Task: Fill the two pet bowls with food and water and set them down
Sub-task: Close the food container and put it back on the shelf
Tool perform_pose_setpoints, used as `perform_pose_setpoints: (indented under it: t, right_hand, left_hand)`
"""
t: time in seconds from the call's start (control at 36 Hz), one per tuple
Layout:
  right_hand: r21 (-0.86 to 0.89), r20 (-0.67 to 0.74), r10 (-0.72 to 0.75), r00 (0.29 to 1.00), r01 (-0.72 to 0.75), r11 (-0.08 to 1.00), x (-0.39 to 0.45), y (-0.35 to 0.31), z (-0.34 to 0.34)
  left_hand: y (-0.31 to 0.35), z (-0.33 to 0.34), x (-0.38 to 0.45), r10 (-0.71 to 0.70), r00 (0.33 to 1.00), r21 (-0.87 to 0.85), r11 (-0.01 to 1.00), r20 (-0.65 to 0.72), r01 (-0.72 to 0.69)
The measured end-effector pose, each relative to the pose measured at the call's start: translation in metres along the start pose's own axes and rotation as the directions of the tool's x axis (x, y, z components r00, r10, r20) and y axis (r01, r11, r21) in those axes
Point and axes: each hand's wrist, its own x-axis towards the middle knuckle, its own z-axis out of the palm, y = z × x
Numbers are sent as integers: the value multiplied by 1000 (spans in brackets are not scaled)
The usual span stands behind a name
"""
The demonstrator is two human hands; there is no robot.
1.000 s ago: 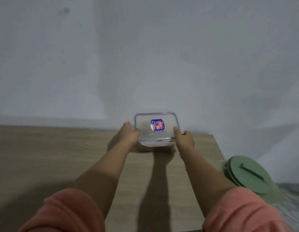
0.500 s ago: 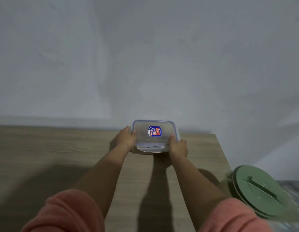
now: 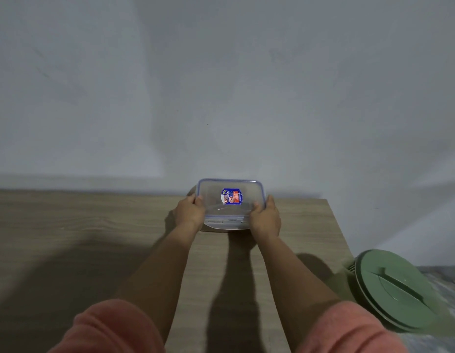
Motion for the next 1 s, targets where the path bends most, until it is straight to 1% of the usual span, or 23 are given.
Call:
perform_pose_setpoints:
  t: [0.08, 0.17, 0.25, 0.31, 0.36, 0.42, 0.47, 0.53, 0.64, 0.78, 0.89, 1.0]
  right_hand:
    - [-18, 31, -10, 999, 11, 1000, -1, -1, -4]
    - [-113, 66, -61, 996, 68, 991, 0, -3, -5]
    - [-257, 112, -86, 990, 112, 960, -4, -5, -3]
    - [-343, 153, -129, 980, 175, 923, -9, -3, -2]
    - [-358, 208, -158, 965, 225, 906, -11, -1, -3]
    - [-362, 278, -160, 947, 258, 896, -9, 0, -8]
    - [-383, 339, -148, 929, 280, 881, -7, 1, -12]
    - [-412, 364, -141, 921, 294, 863, -7, 2, -13]
    - [-472, 310, -166, 936, 303, 828, -6, 6, -6]
    - [-490, 287, -182, 941, 307, 816, -5, 9, -3]
    - [-512, 215, -235, 948, 314, 800, -4, 13, 1]
    - [-504, 218, -255, 942, 332, 797, -4, 14, 1]
  left_hand:
    - [1, -2, 0, -5, 1000, 19, 1000, -13, 5]
    - [4, -2, 2, 8, 1000, 79, 997, 4, -8]
    - [8, 3, 4, 98, 995, 187, 978, -10, -94]
    - [9, 7, 4, 234, 972, 330, 918, -7, -219]
    - [13, 13, 10, 378, 921, 453, 808, 91, -377]
    - [19, 19, 17, 422, 887, 506, 733, 188, -455]
    - [25, 25, 23, 410, 884, 527, 712, 224, -464]
    - [31, 30, 28, 401, 887, 531, 712, 228, -459]
    - [37, 38, 36, 410, 890, 547, 706, 201, -449]
    - [39, 42, 41, 419, 887, 562, 694, 192, -449]
    - [40, 44, 45, 410, 889, 587, 675, 204, -446]
    - [39, 46, 45, 436, 881, 591, 667, 185, -454]
